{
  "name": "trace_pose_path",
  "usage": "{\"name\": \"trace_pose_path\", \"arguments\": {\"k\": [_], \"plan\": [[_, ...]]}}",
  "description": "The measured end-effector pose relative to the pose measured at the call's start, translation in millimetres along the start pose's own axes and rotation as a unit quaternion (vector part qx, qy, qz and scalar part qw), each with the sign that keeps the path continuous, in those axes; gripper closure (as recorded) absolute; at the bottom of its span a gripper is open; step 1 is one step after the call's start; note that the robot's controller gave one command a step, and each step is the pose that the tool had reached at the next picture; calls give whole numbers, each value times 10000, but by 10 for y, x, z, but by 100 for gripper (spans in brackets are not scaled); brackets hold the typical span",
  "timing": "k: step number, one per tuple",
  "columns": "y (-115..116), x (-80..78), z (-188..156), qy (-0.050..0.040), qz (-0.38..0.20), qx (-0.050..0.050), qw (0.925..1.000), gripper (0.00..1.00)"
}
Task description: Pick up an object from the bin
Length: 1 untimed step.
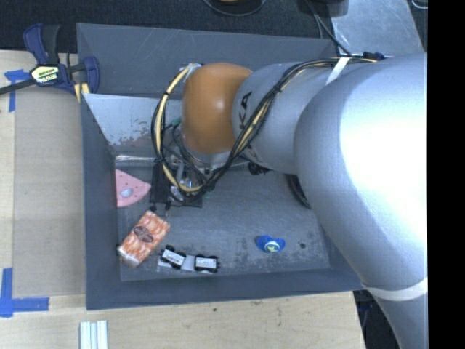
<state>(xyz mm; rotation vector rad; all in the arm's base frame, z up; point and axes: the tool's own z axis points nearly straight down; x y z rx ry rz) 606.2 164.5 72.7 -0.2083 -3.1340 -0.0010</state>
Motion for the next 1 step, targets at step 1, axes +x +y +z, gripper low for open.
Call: {"name": "trace_pose_path", "arguments": {"k": [1], "plan": [[78,-48,23,-34,-40,-31,10000,0]]}}
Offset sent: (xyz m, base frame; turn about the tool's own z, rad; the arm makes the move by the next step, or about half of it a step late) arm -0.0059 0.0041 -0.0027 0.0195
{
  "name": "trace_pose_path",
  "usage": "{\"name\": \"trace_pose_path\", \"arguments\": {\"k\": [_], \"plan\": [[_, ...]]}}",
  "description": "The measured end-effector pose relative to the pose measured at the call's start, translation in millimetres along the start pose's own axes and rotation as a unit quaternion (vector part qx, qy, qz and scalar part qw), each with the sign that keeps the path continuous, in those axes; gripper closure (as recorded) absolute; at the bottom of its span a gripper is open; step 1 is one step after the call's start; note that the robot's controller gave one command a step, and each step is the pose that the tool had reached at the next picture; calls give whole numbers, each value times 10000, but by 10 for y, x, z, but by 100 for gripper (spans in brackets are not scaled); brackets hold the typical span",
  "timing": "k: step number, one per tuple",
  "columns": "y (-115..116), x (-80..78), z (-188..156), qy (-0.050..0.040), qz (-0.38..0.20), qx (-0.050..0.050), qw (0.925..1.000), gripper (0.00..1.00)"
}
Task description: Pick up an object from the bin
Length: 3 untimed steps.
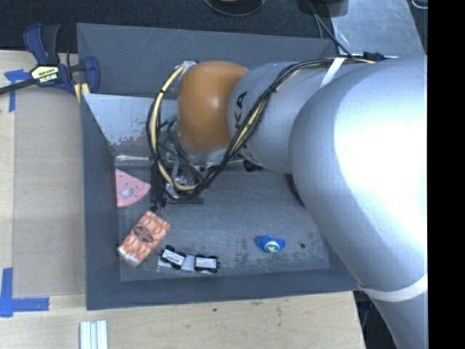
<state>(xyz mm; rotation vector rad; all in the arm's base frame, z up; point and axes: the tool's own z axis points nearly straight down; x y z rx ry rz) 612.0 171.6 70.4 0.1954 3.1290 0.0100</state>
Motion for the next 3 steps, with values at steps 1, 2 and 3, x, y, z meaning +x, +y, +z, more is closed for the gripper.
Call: {"name": "trace_pose_path", "arguments": {"k": [1,2,3], "plan": [[-49,95,-12,17,131,26,9999,100],[-49,95,-12,17,132,26,9999,100],[24,133,-944,23,55,27,10000,100]]}}
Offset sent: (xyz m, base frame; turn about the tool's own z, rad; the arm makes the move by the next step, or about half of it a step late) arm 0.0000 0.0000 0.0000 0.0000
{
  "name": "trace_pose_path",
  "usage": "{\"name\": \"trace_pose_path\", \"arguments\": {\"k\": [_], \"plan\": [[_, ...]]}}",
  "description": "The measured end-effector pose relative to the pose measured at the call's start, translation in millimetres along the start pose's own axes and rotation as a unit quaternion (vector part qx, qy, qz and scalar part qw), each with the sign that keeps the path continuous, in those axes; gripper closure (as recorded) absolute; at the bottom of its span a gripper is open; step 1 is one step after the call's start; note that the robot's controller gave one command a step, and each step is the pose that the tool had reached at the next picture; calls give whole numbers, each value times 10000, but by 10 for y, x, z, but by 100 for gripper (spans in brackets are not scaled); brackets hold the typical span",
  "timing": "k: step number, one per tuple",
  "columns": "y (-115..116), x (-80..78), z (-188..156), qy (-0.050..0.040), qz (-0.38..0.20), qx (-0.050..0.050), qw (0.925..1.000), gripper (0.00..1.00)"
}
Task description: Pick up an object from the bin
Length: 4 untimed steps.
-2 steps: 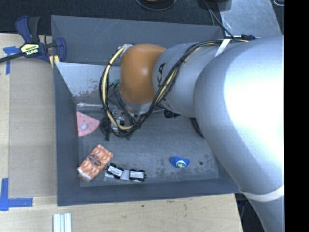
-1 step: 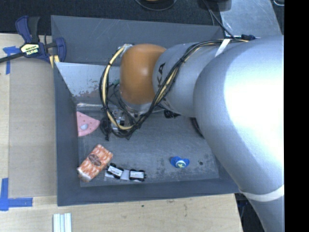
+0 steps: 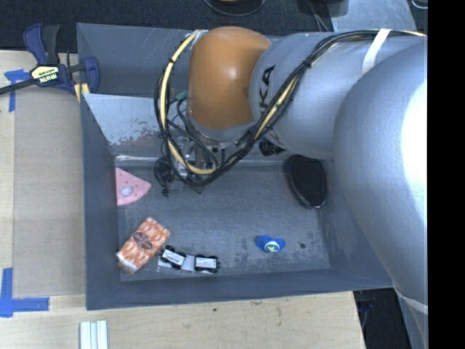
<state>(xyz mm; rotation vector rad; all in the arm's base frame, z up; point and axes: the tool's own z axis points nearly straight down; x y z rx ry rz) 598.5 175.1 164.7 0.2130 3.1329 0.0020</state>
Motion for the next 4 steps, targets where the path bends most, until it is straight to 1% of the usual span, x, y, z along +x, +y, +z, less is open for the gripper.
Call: {"name": "trace_pose_path", "arguments": {"k": [1,2,3,4], "plan": [[69,-101,197,-26,-84,-8,10000,100],[-39,-176,511,1,-943,2,9955,100],[65,-222,607,-45,-491,-14,9988,100],[65,-222,606,-46,-491,-14,9988,100]]}}
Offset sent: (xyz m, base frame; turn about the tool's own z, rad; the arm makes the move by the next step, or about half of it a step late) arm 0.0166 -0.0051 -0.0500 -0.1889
